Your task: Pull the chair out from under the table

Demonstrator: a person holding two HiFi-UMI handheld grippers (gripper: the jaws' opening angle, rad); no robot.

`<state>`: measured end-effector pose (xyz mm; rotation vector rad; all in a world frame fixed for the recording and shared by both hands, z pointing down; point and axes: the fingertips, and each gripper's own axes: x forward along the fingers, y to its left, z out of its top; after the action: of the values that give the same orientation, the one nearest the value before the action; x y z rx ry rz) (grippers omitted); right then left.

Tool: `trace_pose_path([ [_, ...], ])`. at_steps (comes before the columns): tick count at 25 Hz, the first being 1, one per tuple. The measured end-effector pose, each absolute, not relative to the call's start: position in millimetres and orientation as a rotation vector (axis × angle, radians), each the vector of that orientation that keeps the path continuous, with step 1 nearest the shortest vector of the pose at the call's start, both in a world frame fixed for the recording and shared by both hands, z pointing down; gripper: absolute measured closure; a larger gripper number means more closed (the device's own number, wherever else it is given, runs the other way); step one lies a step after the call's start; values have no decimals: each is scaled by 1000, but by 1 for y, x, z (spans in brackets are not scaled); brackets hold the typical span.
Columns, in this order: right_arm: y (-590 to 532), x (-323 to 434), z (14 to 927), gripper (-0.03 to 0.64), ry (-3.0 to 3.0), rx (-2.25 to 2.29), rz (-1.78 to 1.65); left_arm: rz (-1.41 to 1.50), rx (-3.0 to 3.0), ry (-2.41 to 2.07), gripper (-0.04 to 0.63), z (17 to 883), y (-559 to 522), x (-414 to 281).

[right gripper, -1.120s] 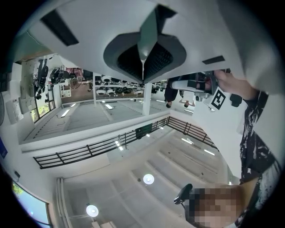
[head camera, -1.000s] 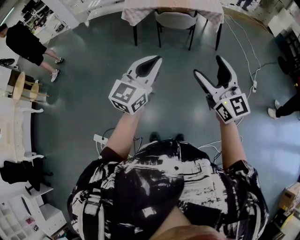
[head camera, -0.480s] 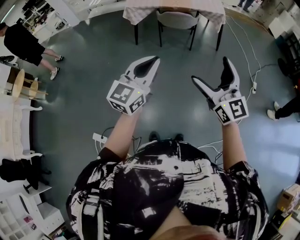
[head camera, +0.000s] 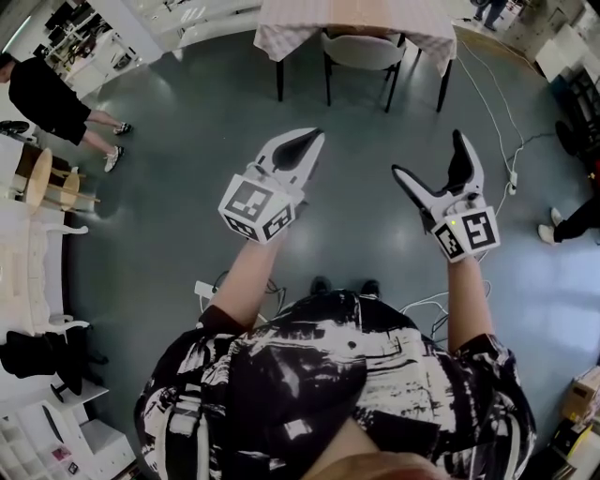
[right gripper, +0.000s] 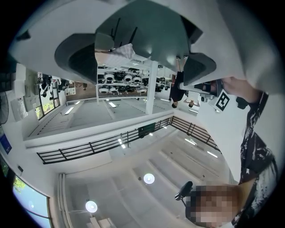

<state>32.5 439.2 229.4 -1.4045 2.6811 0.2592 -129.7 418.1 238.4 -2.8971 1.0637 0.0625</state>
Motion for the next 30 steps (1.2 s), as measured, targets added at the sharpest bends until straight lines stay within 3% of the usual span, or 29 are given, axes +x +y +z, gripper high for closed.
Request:
trace_pose_path([
  [12,413,29,238,41,2681,-1511,234,86,-2943,998,594,240,373,-129],
  [30,208,99,272,41,2851,-1241,148,-5,-2909,1145,594,259,179,-18],
])
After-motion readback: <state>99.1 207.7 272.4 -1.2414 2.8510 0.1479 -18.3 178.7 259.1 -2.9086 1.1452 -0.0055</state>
